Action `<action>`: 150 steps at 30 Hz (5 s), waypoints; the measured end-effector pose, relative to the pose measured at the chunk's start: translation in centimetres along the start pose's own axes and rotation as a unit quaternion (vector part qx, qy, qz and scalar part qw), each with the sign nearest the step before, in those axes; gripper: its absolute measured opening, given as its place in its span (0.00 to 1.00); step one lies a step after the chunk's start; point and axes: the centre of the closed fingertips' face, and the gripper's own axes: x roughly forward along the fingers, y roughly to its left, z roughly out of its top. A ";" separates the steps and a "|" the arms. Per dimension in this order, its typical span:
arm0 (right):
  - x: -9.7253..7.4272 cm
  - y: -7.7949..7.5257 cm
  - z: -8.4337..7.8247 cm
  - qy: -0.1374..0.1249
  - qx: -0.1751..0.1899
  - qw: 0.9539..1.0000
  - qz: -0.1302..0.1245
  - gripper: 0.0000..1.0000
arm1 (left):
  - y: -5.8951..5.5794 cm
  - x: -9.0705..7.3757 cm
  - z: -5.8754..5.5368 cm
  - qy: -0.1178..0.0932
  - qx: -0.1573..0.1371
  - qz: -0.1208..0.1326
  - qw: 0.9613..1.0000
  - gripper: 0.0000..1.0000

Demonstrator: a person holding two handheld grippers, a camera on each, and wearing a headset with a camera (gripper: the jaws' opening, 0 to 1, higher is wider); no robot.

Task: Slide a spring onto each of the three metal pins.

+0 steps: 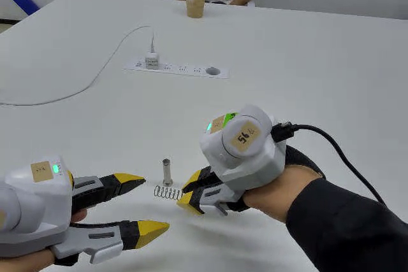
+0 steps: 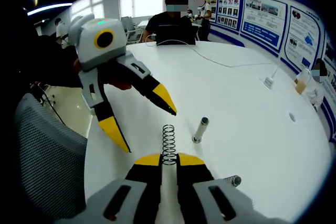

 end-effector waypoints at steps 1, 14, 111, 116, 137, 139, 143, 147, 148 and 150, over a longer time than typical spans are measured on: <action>-0.1 0.1 0.0 0.002 -0.001 1.000 0.001 0.12 | 0.0 0.0 0.0 0.000 0.001 -0.001 1.000 0.51; -1.4 1.2 -0.8 0.026 -0.014 0.999 0.029 0.12 | -1.5 0.5 0.1 0.003 0.024 -0.028 0.999 0.42; -2.8 3.4 4.3 -0.040 -0.048 0.996 0.059 0.11 | -3.4 1.6 0.8 -0.012 0.066 -0.062 0.996 0.12; -2.9 3.2 4.4 -0.042 -0.046 0.996 0.056 0.11 | -3.3 1.5 0.8 -0.012 0.063 -0.058 0.996 0.14; -3.7 0.9 5.3 -0.061 -0.034 0.997 0.025 0.12 | -1.2 0.6 0.4 -0.013 0.035 -0.020 0.999 0.32; -3.8 0.5 5.6 -0.066 -0.033 0.997 0.019 0.12 | -1.0 0.5 0.5 -0.014 0.033 -0.017 0.999 0.33; -3.9 -0.3 6.2 -0.075 -0.031 0.997 0.008 0.12 | -0.8 0.4 0.5 -0.015 0.031 -0.012 0.999 0.35; -3.9 -1.0 6.5 -0.083 -0.027 0.996 -0.002 0.12 | -0.8 0.3 0.5 -0.016 0.029 -0.010 0.999 0.37; -3.9 -1.3 6.5 -0.086 -0.026 0.996 -0.006 0.12 | -0.8 0.3 0.5 -0.016 0.028 -0.009 0.999 0.38; -3.8 -1.7 6.7 -0.088 -0.023 0.996 -0.010 0.12 | -0.8 0.3 0.5 -0.015 0.027 -0.008 0.999 0.39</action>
